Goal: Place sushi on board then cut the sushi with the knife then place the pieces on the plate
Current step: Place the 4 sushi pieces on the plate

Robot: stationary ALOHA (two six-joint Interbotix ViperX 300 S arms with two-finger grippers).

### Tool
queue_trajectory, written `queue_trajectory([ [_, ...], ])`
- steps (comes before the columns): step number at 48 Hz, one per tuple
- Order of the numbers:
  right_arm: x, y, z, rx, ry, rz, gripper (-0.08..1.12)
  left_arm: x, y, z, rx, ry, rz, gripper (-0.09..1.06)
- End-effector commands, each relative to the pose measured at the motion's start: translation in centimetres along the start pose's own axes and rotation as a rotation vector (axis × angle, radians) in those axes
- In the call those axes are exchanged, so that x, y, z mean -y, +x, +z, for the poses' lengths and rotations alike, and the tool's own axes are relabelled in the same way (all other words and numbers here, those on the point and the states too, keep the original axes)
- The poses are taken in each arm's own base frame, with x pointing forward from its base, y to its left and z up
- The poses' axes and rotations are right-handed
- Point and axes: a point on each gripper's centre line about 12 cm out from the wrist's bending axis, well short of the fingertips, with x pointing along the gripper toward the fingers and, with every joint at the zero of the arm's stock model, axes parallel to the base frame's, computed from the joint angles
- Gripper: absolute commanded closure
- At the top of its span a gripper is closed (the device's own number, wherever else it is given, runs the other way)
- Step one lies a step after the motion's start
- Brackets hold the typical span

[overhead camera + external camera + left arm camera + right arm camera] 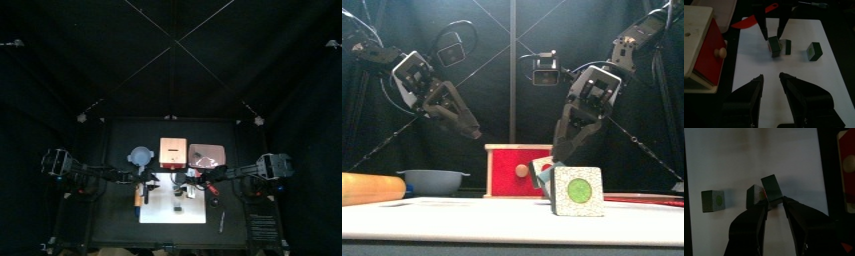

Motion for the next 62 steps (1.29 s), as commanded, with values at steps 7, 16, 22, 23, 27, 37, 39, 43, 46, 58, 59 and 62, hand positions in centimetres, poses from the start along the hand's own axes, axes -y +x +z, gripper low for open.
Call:
queue_trajectory([
  [7,0.1,-1.8,1.0,0.062,0.014,0.003,0.36,0.1,-0.2,0.8,0.026,-0.002,-0.002,0.23],
  [16,0.1,-3.4,1.0,0.096,0.020,0.006,0.36,0.1,-0.2,0.7,0.024,-0.001,-0.003,0.23],
  [22,0.9,-4.7,0.6,0.117,0.044,-0.005,0.36,0.1,-0.2,0.6,0.021,-0.001,-0.002,0.23],
  [23,1.1,-4.9,0.4,0.121,0.049,-0.008,0.36,0.1,-0.2,0.5,0.020,-0.001,-0.003,0.23],
  [27,1.8,-5.9,-0.1,0.134,0.068,-0.021,0.36,0.1,-0.2,0.6,0.021,0.001,-0.004,0.23],
  [37,3.7,-7.8,-2.0,0.147,0.119,-0.060,0.36,0.1,-0.2,0.6,0.021,0.001,-0.004,0.23],
  [39,4.0,-8.1,-2.2,0.150,0.125,-0.066,0.36,0.1,-0.2,0.6,0.023,0.000,-0.002,0.23],
  [43,5.0,-9.2,-2.9,0.152,0.152,-0.089,0.36,0.1,-0.2,0.5,0.018,0.001,-0.004,0.23],
  [46,5.7,-9.8,-3.6,0.144,0.172,-0.107,0.36,0.1,-0.2,0.6,0.021,0.000,-0.002,0.23],
  [58,9.2,-12.6,-6.5,0.125,0.280,-0.211,0.36,0.0,-0.2,0.5,0.020,-0.001,-0.001,0.23],
  [59,9.5,-12.8,-6.8,0.126,0.288,-0.221,0.36,0.0,-0.2,0.6,0.021,-0.001,0.000,0.23],
  [62,10.3,-13.3,-7.4,0.124,0.316,-0.251,0.36,-0.1,-0.2,0.5,0.020,-0.001,0.002,0.23],
])
